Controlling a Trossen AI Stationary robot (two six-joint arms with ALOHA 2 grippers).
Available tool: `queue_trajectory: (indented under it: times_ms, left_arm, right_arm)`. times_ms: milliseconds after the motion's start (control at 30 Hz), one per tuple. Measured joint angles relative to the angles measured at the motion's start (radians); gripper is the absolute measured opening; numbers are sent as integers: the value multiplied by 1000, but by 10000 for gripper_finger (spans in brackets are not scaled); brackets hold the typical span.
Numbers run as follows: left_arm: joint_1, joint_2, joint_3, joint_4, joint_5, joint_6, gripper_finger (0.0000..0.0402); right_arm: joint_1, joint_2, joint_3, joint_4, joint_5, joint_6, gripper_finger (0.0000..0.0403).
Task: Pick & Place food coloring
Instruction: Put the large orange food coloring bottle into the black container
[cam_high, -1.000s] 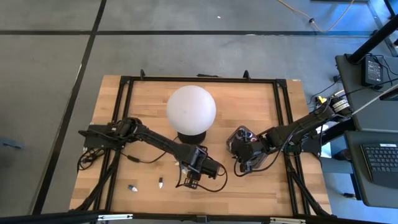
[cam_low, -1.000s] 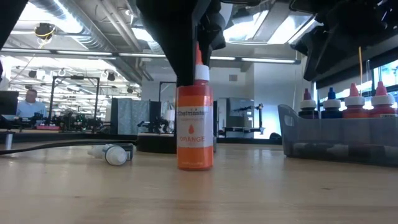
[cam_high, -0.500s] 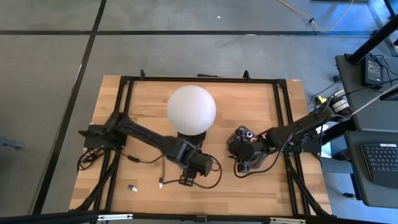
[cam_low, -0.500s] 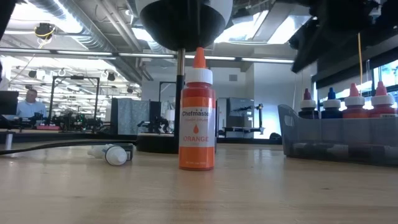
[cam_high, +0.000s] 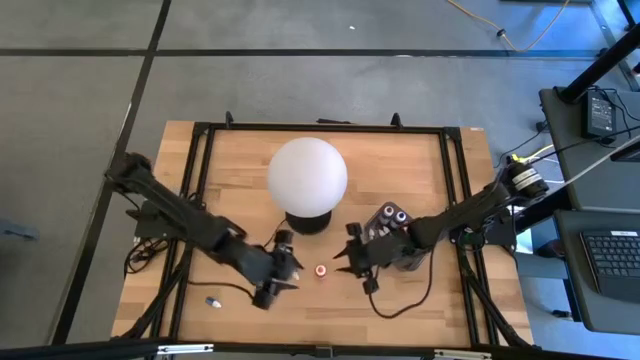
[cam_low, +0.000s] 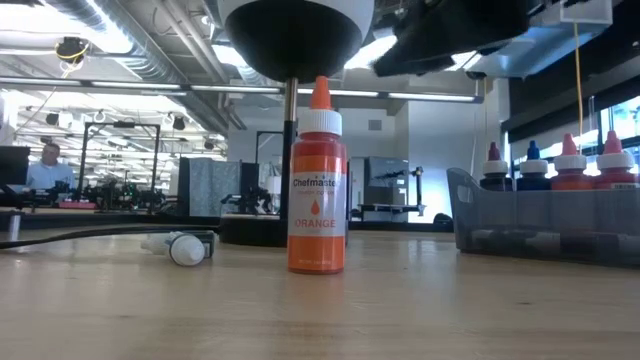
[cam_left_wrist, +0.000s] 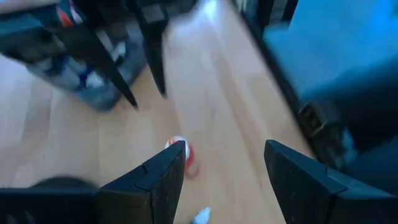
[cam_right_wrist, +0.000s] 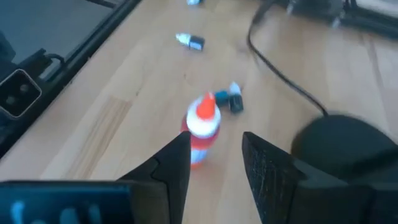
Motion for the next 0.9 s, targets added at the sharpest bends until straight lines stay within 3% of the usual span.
queue_trajectory:
  times_ms: [133, 267, 500, 700, 900]
  left_arm:
    - [-10, -171, -246, 267, 1, 58, 217]
    - [-26, -320, -442, 471, 2, 147, 219]
    - [-64, -558, -688, 645, -8, 285, 215]
    - [-66, -709, -808, 697, -15, 303, 219]
    - [-66, -773, -827, 690, -82, 294, 215]
  right_arm:
    - [0, 58, 0, 100, -4, -54, 156]
    - [-1, 68, 0, 132, -4, -46, 199]
    - [-20, 52, 15, 124, -3, 42, 285]
    - [-45, 76, 202, -202, -4, 72, 296]
    - [-48, 180, 442, -509, -37, 64, 284]
